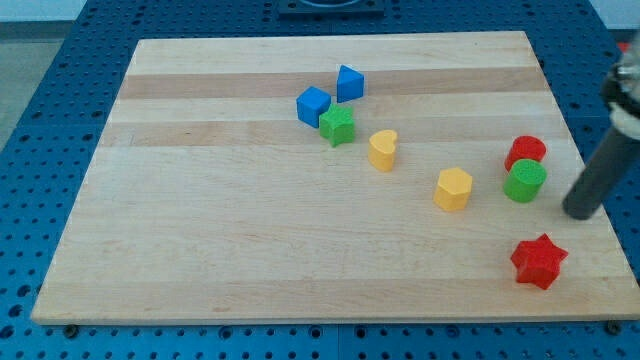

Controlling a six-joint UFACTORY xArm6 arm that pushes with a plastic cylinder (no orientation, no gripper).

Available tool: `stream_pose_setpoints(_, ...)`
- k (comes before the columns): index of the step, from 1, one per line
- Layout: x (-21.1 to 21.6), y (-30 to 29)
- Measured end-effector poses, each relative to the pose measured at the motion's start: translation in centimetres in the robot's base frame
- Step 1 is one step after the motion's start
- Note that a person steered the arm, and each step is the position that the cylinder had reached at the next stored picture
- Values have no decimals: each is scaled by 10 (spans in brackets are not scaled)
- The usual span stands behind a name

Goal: Nudge the yellow hexagon left a bit

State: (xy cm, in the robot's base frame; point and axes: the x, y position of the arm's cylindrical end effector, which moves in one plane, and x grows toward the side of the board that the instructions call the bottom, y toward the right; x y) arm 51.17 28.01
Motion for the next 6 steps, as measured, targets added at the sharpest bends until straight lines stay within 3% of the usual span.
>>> stream_pose_setpoints(1,-8,-4)
stream_pose_setpoints(2,-12,-72)
stream_pose_setpoints(4,-28,-58)
stream_pose_setpoints(6,-76,-191)
